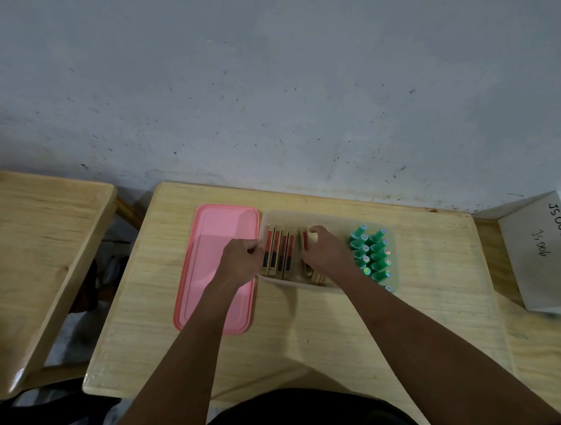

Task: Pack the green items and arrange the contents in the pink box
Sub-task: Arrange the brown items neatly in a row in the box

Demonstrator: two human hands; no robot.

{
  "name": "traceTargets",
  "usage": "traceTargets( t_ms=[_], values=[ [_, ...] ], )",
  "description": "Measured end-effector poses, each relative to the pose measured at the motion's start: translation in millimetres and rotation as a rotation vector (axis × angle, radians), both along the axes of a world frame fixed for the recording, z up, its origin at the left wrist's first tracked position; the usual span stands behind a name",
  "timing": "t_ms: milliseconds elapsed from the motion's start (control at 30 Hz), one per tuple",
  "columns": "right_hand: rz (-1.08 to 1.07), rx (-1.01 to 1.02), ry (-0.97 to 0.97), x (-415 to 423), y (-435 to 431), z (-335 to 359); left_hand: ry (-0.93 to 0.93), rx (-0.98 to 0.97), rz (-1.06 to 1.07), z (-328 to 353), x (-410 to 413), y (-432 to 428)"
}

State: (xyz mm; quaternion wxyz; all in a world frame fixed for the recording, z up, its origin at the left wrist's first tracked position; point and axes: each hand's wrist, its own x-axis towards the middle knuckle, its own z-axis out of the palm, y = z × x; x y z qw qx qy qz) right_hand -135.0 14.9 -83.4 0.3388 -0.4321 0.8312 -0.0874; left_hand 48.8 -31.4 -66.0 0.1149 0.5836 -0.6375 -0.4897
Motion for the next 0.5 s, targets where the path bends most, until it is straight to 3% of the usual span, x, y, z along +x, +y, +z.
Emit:
traceTargets(
  t_ms=[167, 367, 500],
  values=[
    [0.125, -0.122, 0.198, 8, 3, 3, -0.003, -0.011, -0.005, 0, 0, 0],
    [0.2, 0.047, 0.15, 26, 0, -3, -0.008, -0.012, -0.002, -2, 0, -1],
    [0.069, 0.086, 0.002, 27, -6, 2, -0.01, -0.015, -0.011, -2, 0, 0]
  ],
)
